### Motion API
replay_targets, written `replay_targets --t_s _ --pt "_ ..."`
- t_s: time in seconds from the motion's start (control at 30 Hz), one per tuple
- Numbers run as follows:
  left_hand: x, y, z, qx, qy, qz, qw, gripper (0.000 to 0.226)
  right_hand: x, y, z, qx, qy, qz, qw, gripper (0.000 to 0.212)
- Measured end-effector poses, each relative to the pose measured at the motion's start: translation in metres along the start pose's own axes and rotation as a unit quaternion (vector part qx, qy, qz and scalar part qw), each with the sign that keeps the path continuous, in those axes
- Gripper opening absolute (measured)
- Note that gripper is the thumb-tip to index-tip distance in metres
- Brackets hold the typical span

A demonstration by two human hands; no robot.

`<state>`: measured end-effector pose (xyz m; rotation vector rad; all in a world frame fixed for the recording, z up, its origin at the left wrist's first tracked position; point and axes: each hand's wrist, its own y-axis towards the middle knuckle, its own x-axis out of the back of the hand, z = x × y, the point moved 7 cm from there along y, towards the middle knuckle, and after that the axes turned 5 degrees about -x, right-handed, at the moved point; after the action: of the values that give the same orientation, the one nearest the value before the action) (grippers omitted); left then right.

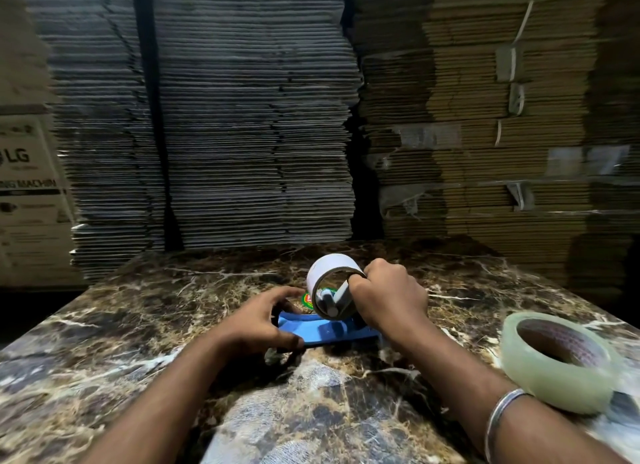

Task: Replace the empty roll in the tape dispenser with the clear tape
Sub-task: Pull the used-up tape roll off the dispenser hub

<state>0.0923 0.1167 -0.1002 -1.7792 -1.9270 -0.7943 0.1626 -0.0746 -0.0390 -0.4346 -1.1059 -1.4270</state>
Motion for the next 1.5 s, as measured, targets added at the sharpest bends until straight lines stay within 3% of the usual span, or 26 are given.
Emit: replay_targets --t_s 0.3,0.57,0.67,0.83,1.0,1.2,1.37,1.5 --pt "0.000 -0.002 -0.002 -0.004 -0.026 -0.002 1.000 0.075 -0.004 -0.004 -0.002 -0.021 0.001 0.045 0.999 0.038" --pt "0.002 -0.013 -0.022 -0.032 0.058 0.013 0.998 0.055 -0.012 -0.001 -0.010 -0.053 0.081 0.042 0.994 0.038" --pt "0.003 -0.014 -0.022 -0.042 0.042 0.022 0.998 0.053 -0.011 -0.001 -0.011 -0.050 0.130 0.034 0.990 0.033" --pt "0.001 -0.014 -0.030 -0.072 -0.008 0.035 0.997 0.022 -0.016 0.003 -0.008 -0.016 0.208 0.038 0.977 0.010" --pt "0.001 -0.011 -0.024 -0.058 -0.136 0.018 0.989 0.034 -0.021 0.008 -0.011 0.005 0.244 0.028 0.969 0.010" --pt "0.012 -0.008 -0.028 -0.105 -0.223 -0.122 0.961 0.047 -0.031 0.010 -0.010 0.020 0.307 0.058 0.950 0.012" --pt "0.003 -0.006 -0.037 -0.138 -0.292 -0.142 0.936 0.053 -0.042 0.014 -0.007 0.025 0.367 0.099 0.925 0.018" --pt "-0.006 -0.003 -0.040 -0.129 -0.289 -0.139 0.938 0.049 -0.053 0.012 -0.001 0.037 0.386 0.154 0.909 0.023"
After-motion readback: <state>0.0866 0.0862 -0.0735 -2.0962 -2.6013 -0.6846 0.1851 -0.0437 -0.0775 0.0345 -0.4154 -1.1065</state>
